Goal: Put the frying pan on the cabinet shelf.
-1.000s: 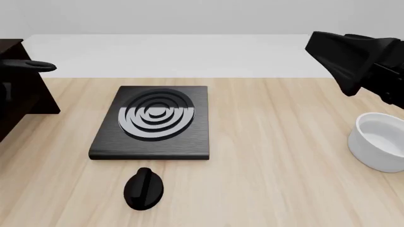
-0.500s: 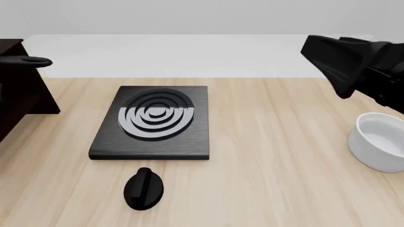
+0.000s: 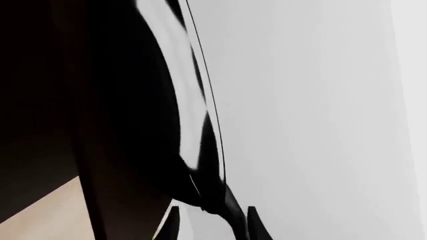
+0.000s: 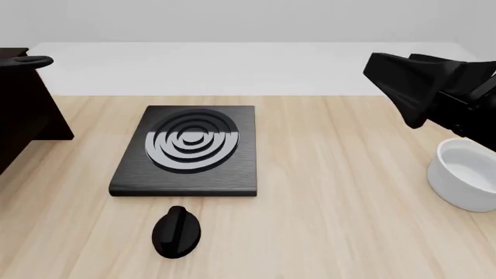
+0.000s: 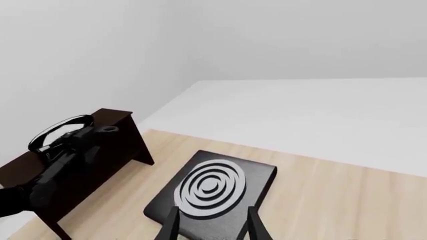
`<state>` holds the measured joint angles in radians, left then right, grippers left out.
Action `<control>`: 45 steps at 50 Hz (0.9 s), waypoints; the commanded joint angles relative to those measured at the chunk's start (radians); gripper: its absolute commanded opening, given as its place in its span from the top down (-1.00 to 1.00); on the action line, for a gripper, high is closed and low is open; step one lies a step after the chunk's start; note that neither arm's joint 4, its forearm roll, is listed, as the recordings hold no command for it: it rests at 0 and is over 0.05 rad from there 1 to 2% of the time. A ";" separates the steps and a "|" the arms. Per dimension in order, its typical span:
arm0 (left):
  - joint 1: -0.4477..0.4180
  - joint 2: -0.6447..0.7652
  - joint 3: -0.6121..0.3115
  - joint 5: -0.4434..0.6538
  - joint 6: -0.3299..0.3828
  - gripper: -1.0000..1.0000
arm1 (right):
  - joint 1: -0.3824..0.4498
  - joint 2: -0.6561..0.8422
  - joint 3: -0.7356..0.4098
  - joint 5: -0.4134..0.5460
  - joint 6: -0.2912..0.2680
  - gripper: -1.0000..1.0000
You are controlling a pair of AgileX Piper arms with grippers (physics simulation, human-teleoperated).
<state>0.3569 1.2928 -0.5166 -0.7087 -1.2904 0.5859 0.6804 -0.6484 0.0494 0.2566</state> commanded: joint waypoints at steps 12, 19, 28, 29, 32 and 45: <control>-0.050 -0.180 0.075 0.064 0.000 -1.00 | -0.002 0.002 0.018 -0.011 0.003 -1.00; -0.070 -0.223 0.112 0.060 -0.026 -1.00 | -0.004 -0.001 0.023 -0.013 0.003 -1.00; -0.104 -0.321 0.177 0.079 -0.042 -1.00 | -0.004 -0.002 0.027 -0.013 0.006 -1.00; -0.101 -0.329 0.183 0.082 -0.043 -1.00 | -0.004 -0.003 0.028 -0.013 0.005 -1.00; -0.103 -0.350 0.204 0.085 -0.050 -1.00 | -0.008 -0.006 0.029 -0.011 0.007 -1.00; -0.154 -0.428 0.277 0.102 -0.057 -1.00 | -0.006 -0.017 0.030 -0.001 0.008 -1.00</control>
<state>0.2390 0.9418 -0.2901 -0.6330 -1.3432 0.5809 0.6724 -0.6184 0.0403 0.2634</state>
